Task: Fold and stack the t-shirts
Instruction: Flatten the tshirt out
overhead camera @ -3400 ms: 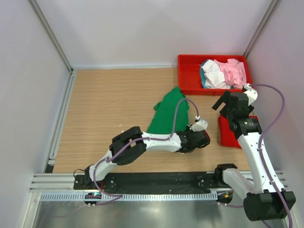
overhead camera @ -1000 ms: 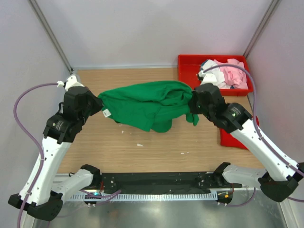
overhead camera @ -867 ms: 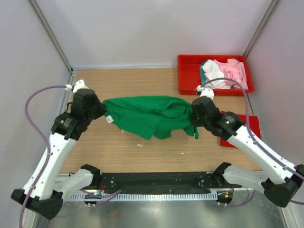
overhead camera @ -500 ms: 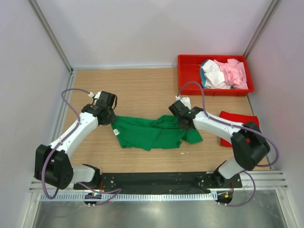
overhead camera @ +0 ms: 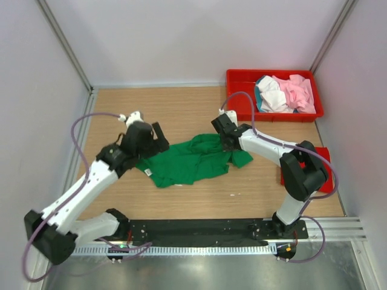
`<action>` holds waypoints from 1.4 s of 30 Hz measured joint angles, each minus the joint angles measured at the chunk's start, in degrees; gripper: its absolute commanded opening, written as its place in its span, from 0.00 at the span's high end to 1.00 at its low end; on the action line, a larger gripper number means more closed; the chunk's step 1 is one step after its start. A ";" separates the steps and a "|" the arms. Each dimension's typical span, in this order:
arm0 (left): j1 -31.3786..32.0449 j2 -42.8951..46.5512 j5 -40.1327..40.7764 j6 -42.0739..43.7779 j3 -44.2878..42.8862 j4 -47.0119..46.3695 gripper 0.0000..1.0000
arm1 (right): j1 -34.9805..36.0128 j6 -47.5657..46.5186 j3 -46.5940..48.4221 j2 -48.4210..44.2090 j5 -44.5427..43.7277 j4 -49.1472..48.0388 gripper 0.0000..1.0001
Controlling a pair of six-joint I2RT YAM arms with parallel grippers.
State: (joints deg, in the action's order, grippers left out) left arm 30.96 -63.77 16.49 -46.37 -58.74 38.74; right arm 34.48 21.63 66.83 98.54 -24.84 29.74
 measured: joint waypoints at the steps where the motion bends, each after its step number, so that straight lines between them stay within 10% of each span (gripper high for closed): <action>1: 4.11 2.93 0.57 -2.27 1.73 -1.14 0.14 | -0.15 0.22 -0.92 -0.42 0.42 0.00 0.99; 13: 33.38 -12.31 7.06 -26.73 10.73 -8.70 0.29 | -1.27 5.35 -13.20 -8.28 2.45 0.04 0.99; 33: 34.53 -27.61 8.48 -31.85 9.27 -14.45 0.46 | -1.27 6.45 -17.20 -12.63 2.21 0.46 0.99; 42: 34.42 -29.22 10.80 -33.00 8.83 -14.51 0.85 | -1.27 6.38 -17.22 -11.98 2.34 -0.04 0.99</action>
State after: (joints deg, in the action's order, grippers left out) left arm 65.39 -92.99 27.29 -79.37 -49.91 24.23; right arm 33.21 28.01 49.60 86.56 -22.50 29.69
